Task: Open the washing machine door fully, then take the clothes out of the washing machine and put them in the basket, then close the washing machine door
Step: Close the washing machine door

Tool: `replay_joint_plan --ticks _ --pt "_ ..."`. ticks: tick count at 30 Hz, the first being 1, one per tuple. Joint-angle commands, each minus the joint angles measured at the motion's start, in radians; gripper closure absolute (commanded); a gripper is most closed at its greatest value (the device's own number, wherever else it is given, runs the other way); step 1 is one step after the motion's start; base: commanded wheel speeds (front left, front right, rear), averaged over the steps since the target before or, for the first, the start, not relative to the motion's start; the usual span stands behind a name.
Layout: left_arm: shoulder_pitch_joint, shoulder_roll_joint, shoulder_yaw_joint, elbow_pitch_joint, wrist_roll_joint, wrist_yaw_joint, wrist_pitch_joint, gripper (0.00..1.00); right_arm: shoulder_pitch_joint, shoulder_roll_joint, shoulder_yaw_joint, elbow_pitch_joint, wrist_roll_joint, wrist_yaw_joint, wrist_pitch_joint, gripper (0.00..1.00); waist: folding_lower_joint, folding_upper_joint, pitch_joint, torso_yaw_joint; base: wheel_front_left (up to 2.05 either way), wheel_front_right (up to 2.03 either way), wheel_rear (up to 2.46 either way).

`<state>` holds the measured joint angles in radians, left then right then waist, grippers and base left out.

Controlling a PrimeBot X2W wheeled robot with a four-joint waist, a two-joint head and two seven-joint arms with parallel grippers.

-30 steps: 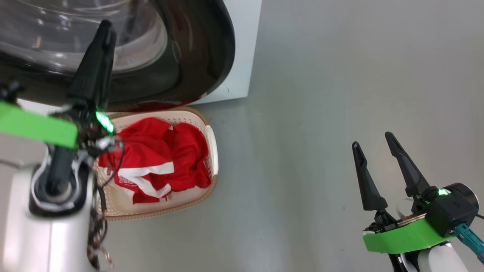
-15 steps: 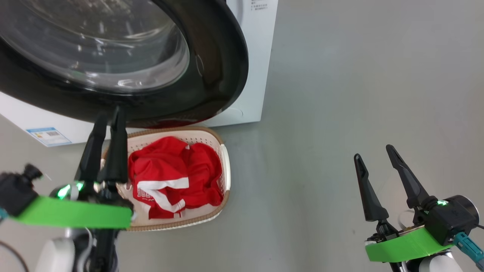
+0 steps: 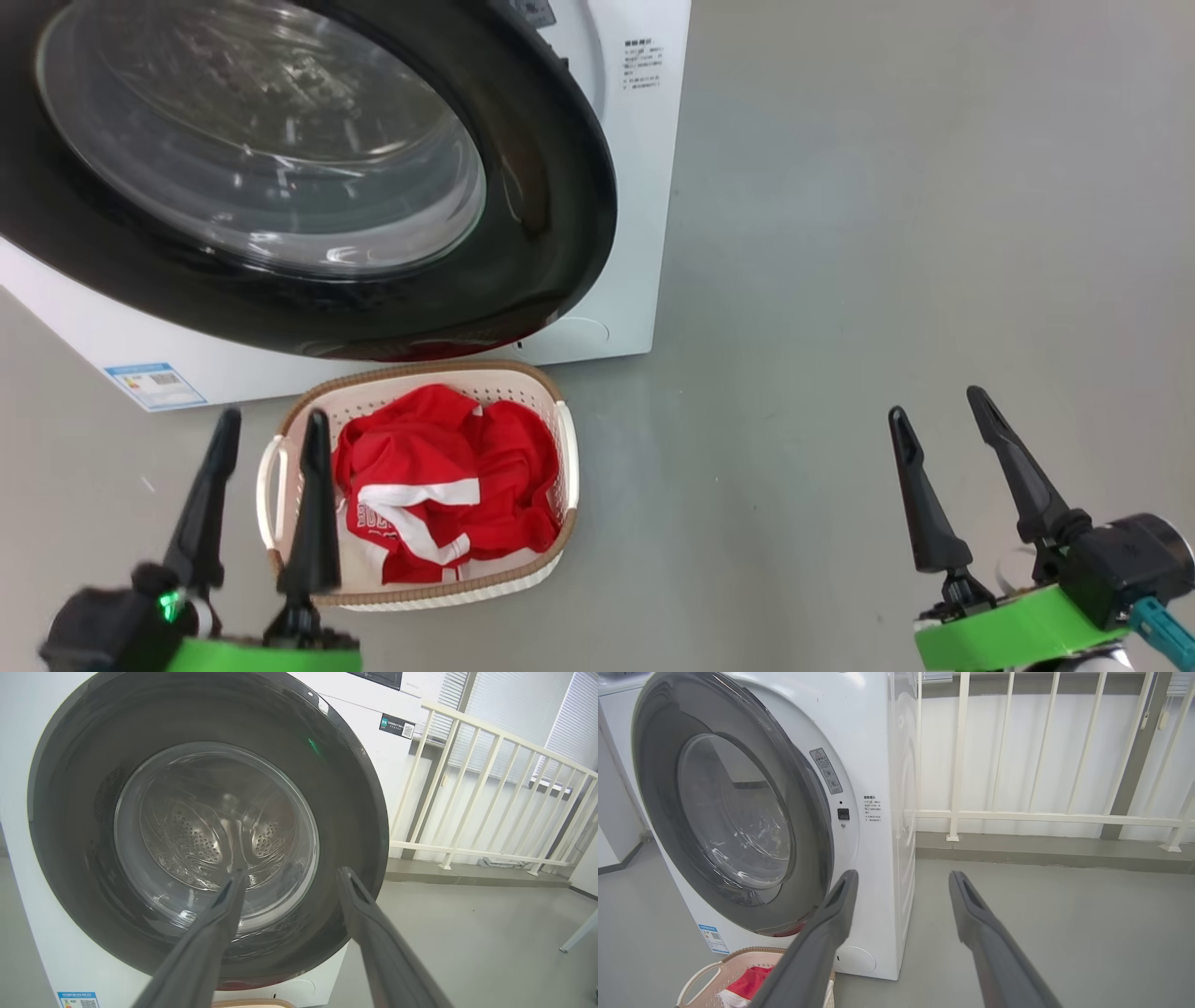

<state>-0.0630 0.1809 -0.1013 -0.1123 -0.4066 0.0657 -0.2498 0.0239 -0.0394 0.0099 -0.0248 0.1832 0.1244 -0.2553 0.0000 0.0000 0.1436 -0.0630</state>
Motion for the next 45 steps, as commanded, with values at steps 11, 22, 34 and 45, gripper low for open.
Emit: replay_joint_plan --ticks 11,22,34,45 --pt "0.148 -0.046 0.073 -0.065 0.141 0.010 -0.012 0.00 0.052 -0.011 0.004 -0.028 -0.009 0.006 -0.006 0.00 0.0000 0.0000 -0.062 0.012 0.00 0.00 0.00" --pt "0.193 -0.081 0.102 -0.062 0.199 -0.008 -0.012 0.00 0.083 -0.011 0.020 -0.045 -0.017 0.006 -0.006 0.00 0.0000 0.0000 -0.071 0.014 0.00 0.00 0.00" --pt "0.192 -0.105 0.113 -0.051 0.221 -0.030 -0.012 0.00 0.086 -0.011 0.014 -0.044 -0.010 0.006 -0.006 0.00 0.0000 0.0000 -0.072 0.024 0.00 0.00 0.00" --pt "0.186 -0.119 0.095 -0.061 0.231 -0.043 -0.012 0.00 0.081 -0.011 0.006 -0.039 -0.020 0.006 -0.006 0.18 0.0000 0.0000 -0.065 0.086 0.00 0.00 0.00"
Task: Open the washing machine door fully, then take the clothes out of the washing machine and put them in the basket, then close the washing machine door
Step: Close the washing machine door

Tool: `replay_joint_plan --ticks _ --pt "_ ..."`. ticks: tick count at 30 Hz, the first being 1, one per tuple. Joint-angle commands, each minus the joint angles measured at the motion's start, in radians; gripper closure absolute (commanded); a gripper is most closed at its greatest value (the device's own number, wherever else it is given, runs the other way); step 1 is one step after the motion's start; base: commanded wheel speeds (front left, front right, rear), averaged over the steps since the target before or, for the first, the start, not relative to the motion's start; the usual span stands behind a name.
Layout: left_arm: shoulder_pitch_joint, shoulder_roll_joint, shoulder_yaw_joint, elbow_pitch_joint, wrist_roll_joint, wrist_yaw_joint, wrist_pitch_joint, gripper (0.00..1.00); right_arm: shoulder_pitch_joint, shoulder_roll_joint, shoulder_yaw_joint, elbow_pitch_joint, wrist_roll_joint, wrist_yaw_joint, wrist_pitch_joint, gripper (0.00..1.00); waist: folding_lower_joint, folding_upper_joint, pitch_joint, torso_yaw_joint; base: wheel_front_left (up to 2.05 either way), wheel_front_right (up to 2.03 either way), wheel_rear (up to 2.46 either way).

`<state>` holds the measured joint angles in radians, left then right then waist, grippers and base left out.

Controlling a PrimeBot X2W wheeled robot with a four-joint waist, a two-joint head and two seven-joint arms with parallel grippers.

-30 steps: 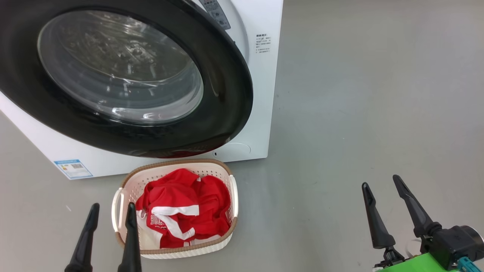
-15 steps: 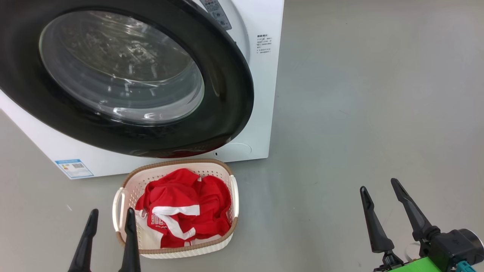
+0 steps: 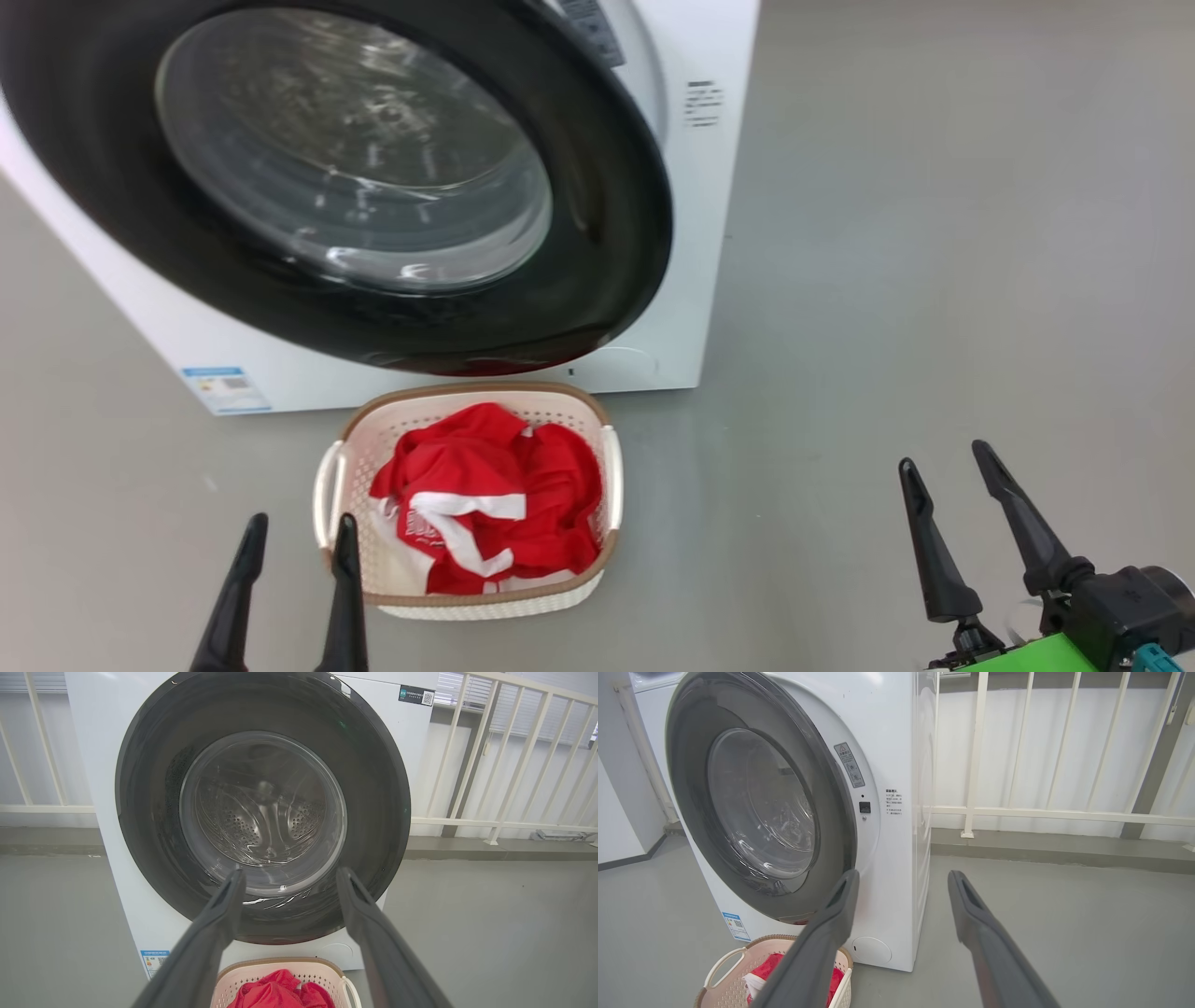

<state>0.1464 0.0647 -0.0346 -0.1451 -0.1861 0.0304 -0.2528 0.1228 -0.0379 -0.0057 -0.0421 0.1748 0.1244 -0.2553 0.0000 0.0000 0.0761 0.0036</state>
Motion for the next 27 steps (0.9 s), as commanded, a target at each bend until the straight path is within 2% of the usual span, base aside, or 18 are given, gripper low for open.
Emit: replay_joint_plan --ticks 1,2,3,4,16,27 --pt "-0.024 -0.003 0.025 -0.031 0.011 -0.010 -0.009 0.00 -0.021 -0.012 0.022 -0.020 -0.012 0.006 -0.006 0.49 0.0000 0.0000 0.004 0.030 0.00 0.00 0.00" --pt "-0.025 -0.004 0.020 -0.034 0.011 -0.013 -0.009 0.00 -0.023 -0.012 0.023 -0.018 -0.014 0.006 -0.006 0.60 0.0000 0.0000 0.005 0.041 0.00 0.00 0.00" --pt "-0.028 -0.006 0.011 -0.042 0.013 -0.017 -0.009 0.00 -0.030 -0.012 0.028 -0.014 -0.017 0.006 -0.006 0.95 0.0000 0.0000 0.008 0.064 0.00 0.00 0.00" --pt "-0.029 -0.007 0.006 -0.046 0.012 -0.018 -0.009 0.00 -0.034 -0.012 0.032 -0.012 -0.019 0.006 -0.006 1.00 0.0000 0.0000 0.010 0.077 0.00 0.00 0.00" --pt "-0.069 -0.013 -0.056 -0.065 -0.011 -0.032 -0.009 0.00 -0.169 -0.012 0.057 0.027 -0.050 0.006 -0.006 1.00 0.0000 0.0000 0.076 0.216 0.00 0.00 0.00" --pt "-0.126 -0.014 -0.096 -0.063 -0.044 -0.023 -0.009 0.00 -0.413 -0.029 0.077 0.169 -0.108 0.006 -0.006 1.00 0.0000 0.0000 0.152 0.258 0.00 0.00 0.00"
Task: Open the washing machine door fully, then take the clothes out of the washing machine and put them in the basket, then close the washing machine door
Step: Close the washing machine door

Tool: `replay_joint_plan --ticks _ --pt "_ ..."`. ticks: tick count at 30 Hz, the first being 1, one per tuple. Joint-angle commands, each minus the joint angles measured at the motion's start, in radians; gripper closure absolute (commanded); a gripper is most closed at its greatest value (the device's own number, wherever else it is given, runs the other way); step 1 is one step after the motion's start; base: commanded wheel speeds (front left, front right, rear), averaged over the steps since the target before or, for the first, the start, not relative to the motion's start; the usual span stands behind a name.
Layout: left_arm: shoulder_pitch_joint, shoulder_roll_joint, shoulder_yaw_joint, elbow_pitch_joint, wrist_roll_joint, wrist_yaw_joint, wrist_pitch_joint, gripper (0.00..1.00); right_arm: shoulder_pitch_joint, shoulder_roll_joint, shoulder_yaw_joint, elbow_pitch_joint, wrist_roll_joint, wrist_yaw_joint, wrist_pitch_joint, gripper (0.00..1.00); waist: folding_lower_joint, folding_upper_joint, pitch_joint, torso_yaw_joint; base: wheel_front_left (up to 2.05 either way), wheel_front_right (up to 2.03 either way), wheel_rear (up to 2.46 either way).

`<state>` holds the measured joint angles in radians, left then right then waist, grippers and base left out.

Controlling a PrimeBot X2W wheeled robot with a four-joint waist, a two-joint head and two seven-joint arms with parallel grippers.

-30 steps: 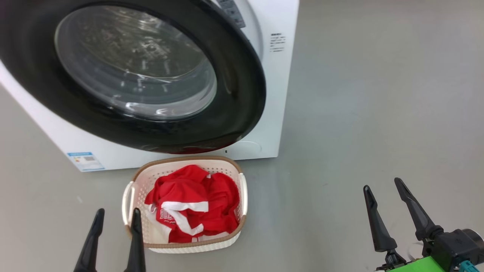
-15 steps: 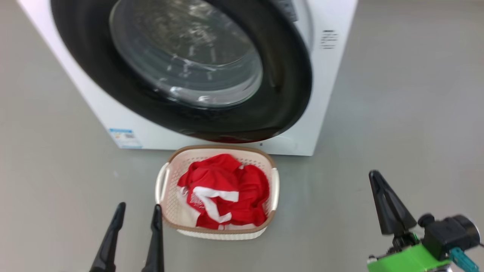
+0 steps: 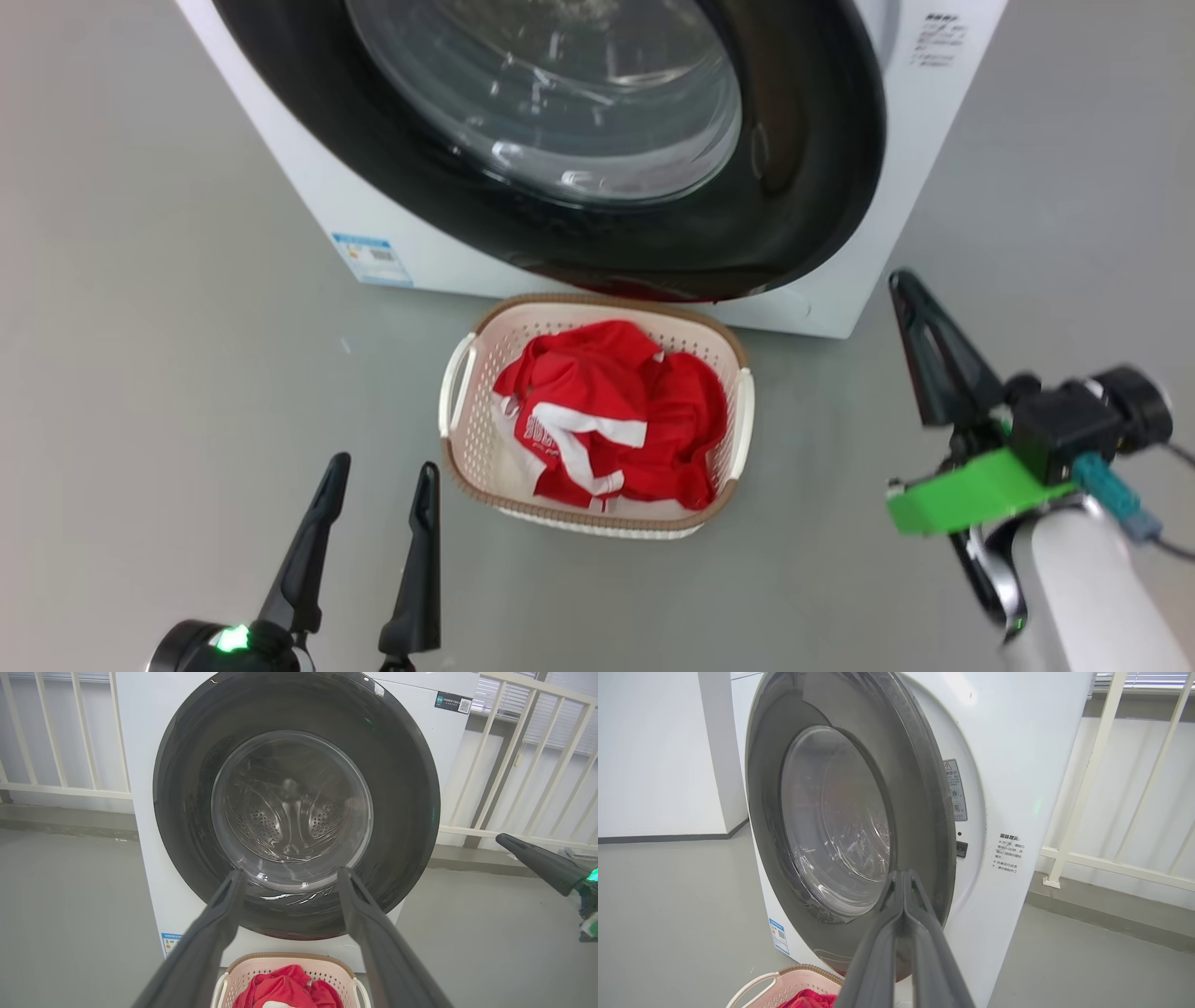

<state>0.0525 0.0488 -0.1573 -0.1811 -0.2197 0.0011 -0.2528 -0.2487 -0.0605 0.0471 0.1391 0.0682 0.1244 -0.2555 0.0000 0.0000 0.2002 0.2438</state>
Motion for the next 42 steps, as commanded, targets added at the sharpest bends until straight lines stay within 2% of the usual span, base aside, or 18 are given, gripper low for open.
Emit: replay_joint_plan --ticks 1,21,42 --pt "-0.036 0.002 0.026 -0.027 -0.012 0.007 -0.009 0.00 -0.062 -0.014 0.027 0.003 -0.002 0.006 -0.006 1.00 0.0000 0.0000 0.036 0.020 0.00 0.00 0.00" --pt "-0.113 0.001 0.006 -0.019 -0.031 0.009 -0.009 0.00 -0.380 -0.107 0.079 0.219 0.023 0.006 -0.006 1.00 0.0000 0.0000 0.172 0.047 0.00 0.00 0.00" --pt "-0.145 0.001 0.002 -0.018 -0.041 0.002 -0.009 0.00 -0.524 -0.118 0.011 0.286 -0.012 0.006 -0.006 1.00 0.0000 0.0000 0.238 0.056 0.00 0.00 0.00"
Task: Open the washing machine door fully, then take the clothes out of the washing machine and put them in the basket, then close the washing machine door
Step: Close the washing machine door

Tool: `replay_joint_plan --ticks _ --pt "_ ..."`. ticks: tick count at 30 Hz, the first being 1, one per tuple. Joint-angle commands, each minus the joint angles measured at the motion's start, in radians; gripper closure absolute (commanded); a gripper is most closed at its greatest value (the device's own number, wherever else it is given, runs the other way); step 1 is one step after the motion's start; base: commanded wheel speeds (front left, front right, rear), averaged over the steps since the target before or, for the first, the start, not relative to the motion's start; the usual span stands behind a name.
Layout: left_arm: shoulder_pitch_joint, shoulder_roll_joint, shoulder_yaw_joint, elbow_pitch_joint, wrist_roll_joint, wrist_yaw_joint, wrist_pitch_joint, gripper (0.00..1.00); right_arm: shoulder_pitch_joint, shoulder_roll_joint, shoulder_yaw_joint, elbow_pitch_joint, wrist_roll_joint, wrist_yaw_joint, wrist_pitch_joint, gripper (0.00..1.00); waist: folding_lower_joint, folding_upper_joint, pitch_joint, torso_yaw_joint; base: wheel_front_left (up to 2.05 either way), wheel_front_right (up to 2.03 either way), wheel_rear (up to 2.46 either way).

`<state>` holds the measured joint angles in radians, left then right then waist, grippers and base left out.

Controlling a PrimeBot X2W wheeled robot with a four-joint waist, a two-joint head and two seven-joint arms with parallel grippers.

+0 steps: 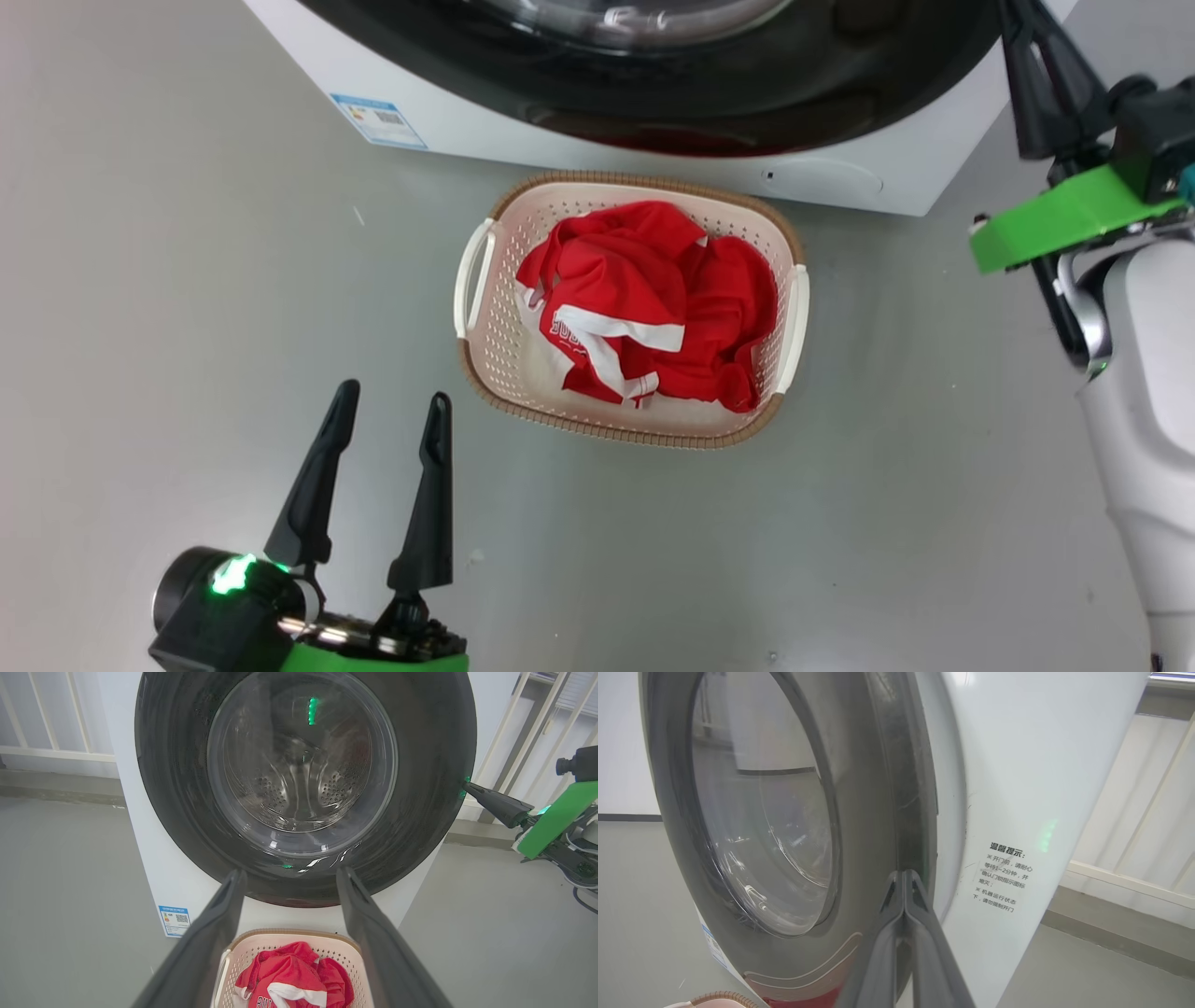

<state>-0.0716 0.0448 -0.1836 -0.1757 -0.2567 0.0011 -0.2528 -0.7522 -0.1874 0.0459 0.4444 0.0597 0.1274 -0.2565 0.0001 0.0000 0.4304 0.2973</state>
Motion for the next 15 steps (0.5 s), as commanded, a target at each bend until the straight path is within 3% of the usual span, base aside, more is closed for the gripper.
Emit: replay_joint_plan --ticks 1,15 --pt "-0.023 0.005 0.027 -0.024 -0.004 0.002 -0.009 0.00 -0.031 0.007 0.012 -0.013 -0.007 0.003 -0.005 1.00 -0.0001 0.0000 0.013 0.003 0.00 0.00 0.00" --pt "-0.044 0.005 -0.007 -0.033 -0.006 0.009 -0.009 0.00 -0.123 -0.010 -0.006 0.047 -0.027 0.003 -0.005 1.00 -0.0001 0.0000 0.049 0.015 0.00 0.00 0.00"
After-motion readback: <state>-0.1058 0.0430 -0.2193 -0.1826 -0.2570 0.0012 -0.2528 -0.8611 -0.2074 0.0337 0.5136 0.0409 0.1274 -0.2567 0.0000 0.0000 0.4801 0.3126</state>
